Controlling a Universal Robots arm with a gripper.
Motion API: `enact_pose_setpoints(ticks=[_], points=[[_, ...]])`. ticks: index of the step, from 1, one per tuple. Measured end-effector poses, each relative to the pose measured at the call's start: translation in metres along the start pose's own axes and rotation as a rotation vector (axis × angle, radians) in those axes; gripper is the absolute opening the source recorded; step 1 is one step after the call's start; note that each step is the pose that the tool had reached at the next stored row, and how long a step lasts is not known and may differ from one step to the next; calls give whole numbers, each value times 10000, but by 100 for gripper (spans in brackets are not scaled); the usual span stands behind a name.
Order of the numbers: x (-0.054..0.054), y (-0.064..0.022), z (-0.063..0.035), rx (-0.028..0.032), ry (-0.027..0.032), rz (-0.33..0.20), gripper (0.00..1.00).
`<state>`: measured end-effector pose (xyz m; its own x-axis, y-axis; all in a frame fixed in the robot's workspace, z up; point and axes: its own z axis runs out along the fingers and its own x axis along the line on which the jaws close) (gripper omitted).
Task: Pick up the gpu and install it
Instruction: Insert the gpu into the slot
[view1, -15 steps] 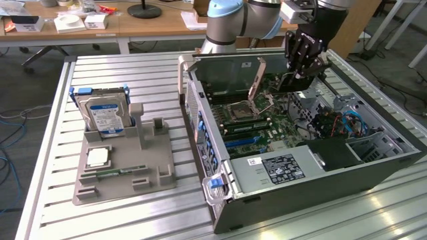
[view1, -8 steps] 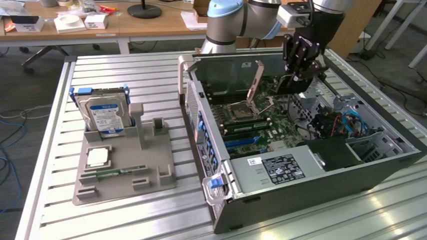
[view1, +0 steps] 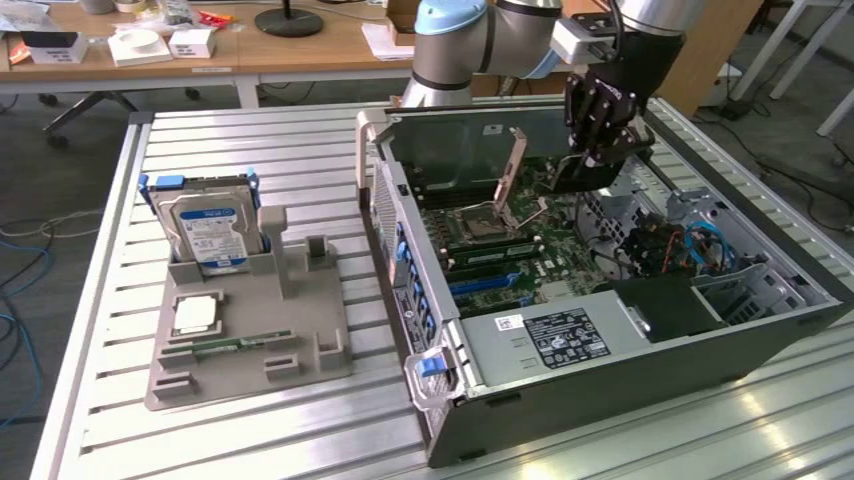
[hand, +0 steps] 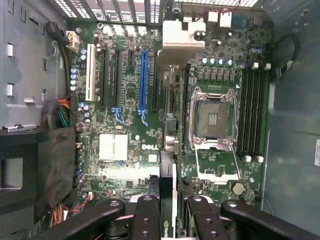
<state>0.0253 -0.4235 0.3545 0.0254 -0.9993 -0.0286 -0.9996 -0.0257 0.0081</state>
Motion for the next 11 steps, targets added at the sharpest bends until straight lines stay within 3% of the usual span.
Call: enact_pose_setpoints(ticks=[5,6,11], points=[[0,2,1,10,-1,1,26],[-1,4,2,34,-7,1,26],[-1,20,6,296,-48,-7,26]])
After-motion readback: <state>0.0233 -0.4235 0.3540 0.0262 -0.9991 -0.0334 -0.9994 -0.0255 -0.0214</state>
